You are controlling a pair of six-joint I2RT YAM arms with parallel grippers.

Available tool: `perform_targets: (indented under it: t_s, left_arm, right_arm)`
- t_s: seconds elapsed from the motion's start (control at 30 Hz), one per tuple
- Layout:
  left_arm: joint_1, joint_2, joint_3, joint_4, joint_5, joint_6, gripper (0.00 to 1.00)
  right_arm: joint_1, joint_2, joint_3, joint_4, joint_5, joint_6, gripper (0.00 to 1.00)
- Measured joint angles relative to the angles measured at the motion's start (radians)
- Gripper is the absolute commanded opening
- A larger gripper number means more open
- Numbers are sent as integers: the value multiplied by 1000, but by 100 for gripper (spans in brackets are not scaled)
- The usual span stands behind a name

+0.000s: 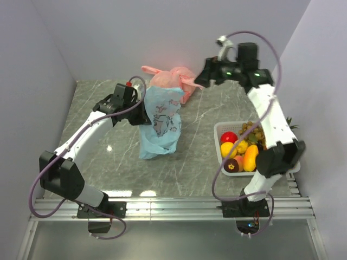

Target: Place the fake fruits into the plastic bag and tie a complex knot

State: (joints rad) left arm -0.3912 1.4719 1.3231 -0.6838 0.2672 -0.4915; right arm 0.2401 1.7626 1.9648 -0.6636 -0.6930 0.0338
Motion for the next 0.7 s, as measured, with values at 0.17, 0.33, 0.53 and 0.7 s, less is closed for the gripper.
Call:
perform_targets:
  t_s: [0.17,0.33,0.53,0.7]
  left_arm:
    - [0,-21,-45,13,25,-45,1]
    - [-1,-67,-100,26,22,-45,1]
    - [-1,-122,-149,36,21,-43,0]
    - [-1,-133,-166,44,24,-36,1]
  right_arm:
    - [-161,-217,-132,-77,69,-103,89]
    - [-293,-342,-248,-294,153,-299,90]
    - [-422,-368,-352,-492,305,-521,91]
    - [-434,-448,-432,-567,400,-682,90]
